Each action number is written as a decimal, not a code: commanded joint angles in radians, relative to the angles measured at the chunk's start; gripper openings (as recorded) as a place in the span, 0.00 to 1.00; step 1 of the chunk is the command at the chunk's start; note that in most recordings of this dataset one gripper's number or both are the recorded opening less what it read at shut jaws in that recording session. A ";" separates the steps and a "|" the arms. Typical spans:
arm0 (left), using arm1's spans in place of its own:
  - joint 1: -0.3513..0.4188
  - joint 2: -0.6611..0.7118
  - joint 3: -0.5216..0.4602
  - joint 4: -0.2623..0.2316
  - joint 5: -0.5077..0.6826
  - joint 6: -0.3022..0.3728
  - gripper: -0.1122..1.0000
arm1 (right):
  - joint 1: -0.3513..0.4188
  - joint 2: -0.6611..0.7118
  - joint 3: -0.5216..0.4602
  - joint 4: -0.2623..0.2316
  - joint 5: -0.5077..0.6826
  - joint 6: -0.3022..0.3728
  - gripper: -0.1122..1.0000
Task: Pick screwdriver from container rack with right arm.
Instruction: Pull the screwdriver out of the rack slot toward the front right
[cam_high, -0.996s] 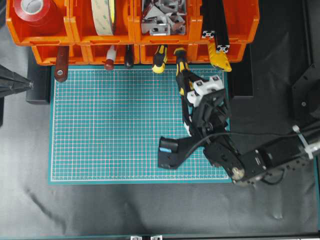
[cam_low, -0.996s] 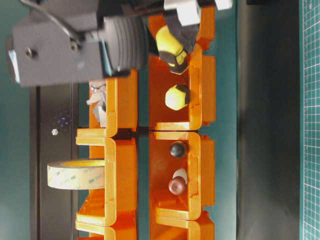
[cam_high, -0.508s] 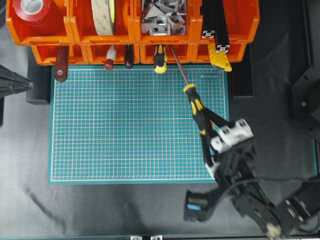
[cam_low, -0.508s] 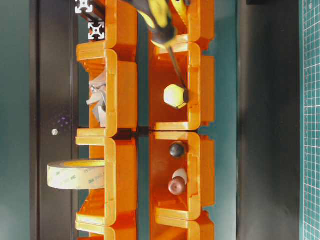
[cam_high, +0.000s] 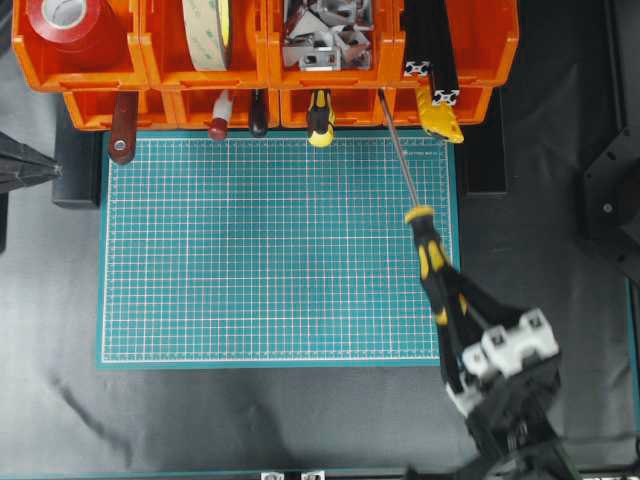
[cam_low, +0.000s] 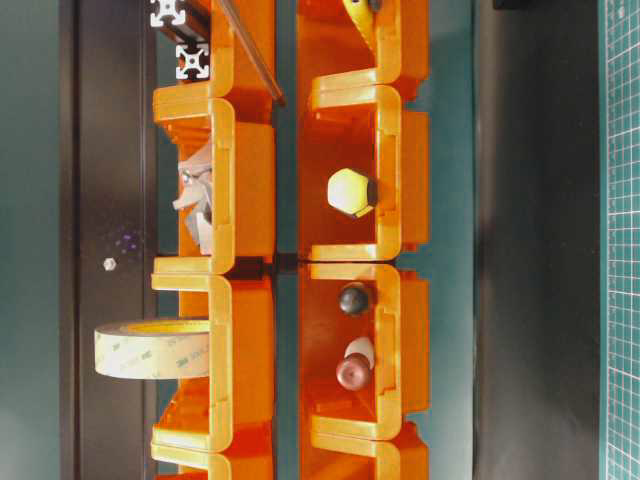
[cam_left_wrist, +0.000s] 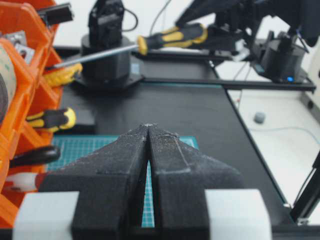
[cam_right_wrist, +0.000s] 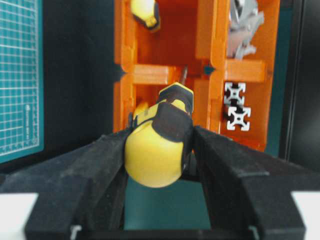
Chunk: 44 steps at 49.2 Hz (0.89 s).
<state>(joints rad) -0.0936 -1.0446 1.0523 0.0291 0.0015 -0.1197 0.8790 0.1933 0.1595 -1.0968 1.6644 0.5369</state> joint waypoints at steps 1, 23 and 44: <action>0.000 -0.011 -0.026 0.003 0.008 -0.002 0.10 | 0.037 0.002 -0.054 -0.020 0.000 -0.017 0.46; 0.000 -0.051 -0.055 0.005 0.060 -0.003 0.10 | 0.083 0.026 -0.044 -0.021 -0.152 -0.026 0.46; 0.000 -0.044 -0.055 0.003 0.057 -0.003 0.10 | -0.014 0.063 0.048 -0.020 -0.460 -0.014 0.46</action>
<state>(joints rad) -0.0936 -1.1014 1.0262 0.0307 0.0675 -0.1197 0.8897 0.2761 0.1948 -1.1060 1.2686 0.5185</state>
